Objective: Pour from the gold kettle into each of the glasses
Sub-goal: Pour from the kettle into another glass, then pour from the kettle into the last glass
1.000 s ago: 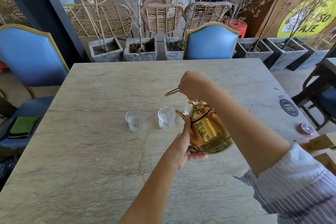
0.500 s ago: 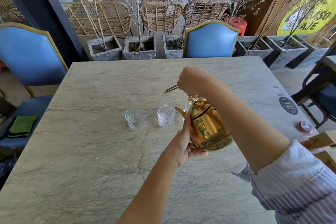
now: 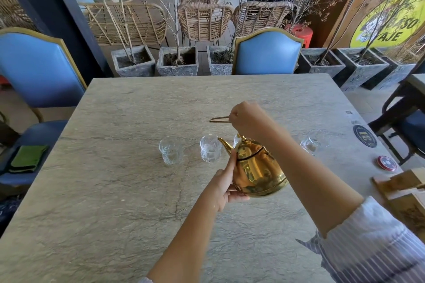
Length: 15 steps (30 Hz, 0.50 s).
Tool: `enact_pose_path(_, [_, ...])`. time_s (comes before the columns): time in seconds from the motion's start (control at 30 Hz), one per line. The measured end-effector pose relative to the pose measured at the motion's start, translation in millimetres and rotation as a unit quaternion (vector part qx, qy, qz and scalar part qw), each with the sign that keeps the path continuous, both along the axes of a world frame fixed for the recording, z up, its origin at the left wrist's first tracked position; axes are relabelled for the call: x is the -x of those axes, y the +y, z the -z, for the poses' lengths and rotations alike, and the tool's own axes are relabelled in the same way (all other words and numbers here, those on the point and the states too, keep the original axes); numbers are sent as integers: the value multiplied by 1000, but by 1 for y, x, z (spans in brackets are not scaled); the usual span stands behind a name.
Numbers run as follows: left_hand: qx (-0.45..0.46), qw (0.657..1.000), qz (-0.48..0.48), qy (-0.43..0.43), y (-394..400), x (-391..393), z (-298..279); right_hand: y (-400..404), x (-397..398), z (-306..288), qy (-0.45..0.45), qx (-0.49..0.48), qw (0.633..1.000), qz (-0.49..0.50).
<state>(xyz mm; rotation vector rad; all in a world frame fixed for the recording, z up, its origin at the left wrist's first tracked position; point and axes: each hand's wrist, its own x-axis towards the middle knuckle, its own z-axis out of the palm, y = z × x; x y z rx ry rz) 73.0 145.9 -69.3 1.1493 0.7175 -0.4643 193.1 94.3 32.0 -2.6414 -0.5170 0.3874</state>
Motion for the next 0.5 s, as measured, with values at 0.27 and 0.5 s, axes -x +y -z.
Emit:
enact_pose_path(0.27, [-34, 998, -45, -5, 20, 1, 5, -10, 11, 12, -31, -68, 997, 20])
enact_pose_path(0.5, [-49, 997, -54, -15, 36, 4, 4, -6, 21, 5, -21, -116, 993, 29])
